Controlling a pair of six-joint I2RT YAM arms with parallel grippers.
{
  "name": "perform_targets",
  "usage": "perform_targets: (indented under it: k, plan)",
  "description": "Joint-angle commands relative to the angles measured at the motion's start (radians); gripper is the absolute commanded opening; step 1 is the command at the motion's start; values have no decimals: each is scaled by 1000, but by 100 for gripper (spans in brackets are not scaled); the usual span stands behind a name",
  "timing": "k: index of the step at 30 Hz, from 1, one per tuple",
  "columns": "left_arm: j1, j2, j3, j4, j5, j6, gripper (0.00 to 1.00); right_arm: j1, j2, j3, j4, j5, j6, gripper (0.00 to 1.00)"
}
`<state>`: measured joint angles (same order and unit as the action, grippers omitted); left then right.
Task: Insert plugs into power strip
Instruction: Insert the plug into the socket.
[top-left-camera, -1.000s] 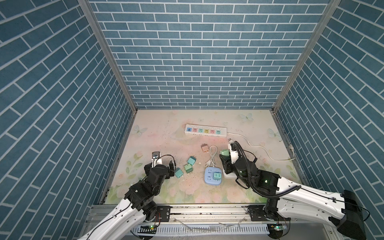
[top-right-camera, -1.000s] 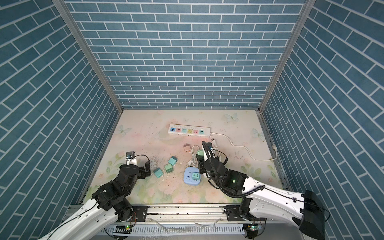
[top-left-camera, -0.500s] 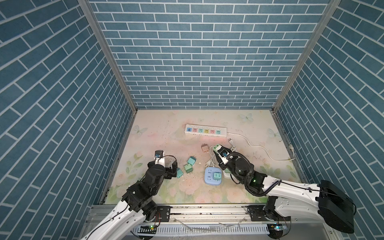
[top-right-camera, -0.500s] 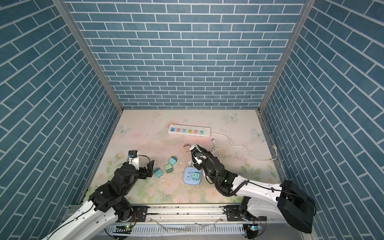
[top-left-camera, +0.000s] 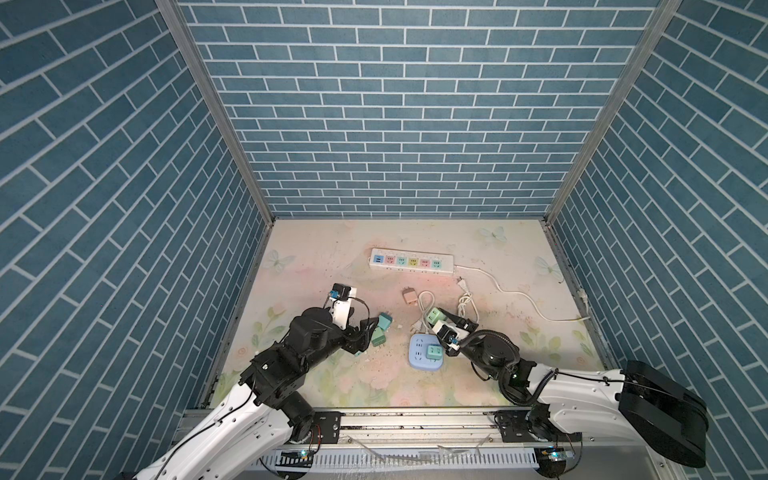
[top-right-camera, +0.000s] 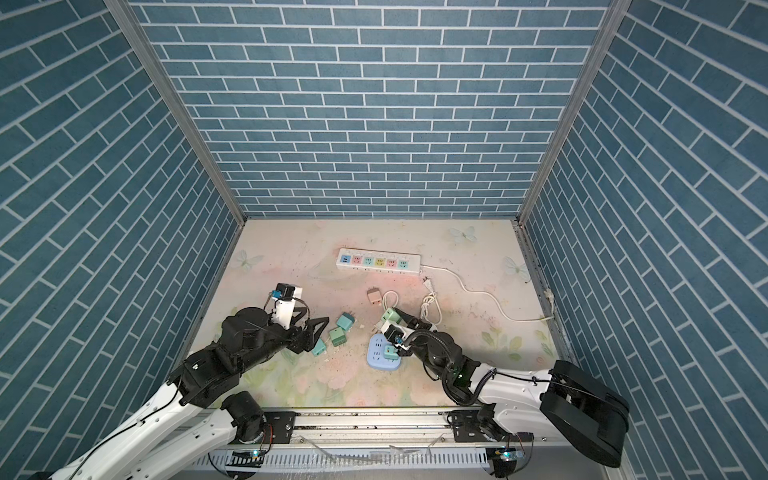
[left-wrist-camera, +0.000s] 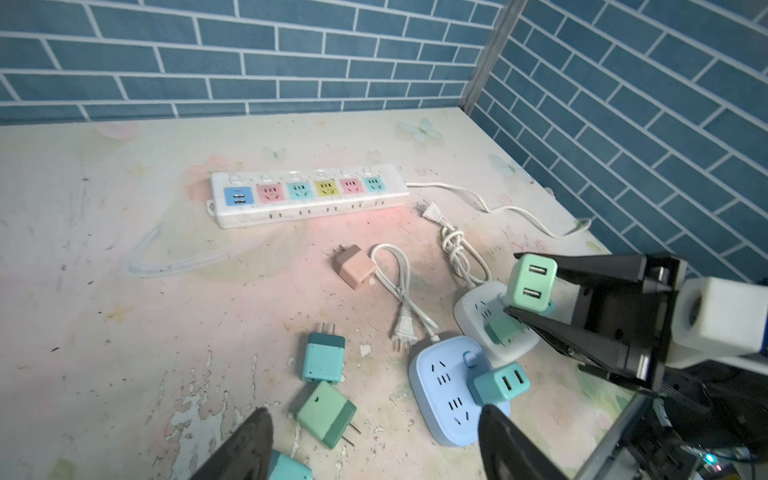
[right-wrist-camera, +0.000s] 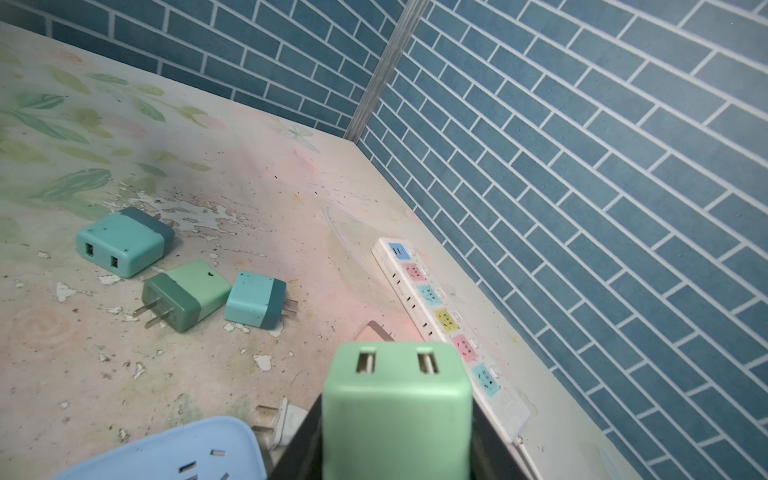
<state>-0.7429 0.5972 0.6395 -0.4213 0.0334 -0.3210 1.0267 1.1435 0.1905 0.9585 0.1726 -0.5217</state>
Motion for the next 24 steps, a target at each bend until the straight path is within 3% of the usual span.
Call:
perform_targets:
  k: [1, 12, 20, 24]
  plan:
    - [-58, -12, 17, -22, 25, 7, 78, 1, 27, -15, 96, -76, -99, 0]
    - [-277, 93, 23, 66, -40, 0, 77, 6, 159, -30, 259, -193, -191, 0]
    - [-298, 199, 16, 150, -63, -4, 82, 47, 295, -15, 442, -235, -212, 0]
    - [-297, 246, 14, 188, -57, -6, 82, 83, 314, 13, 435, -232, -210, 0]
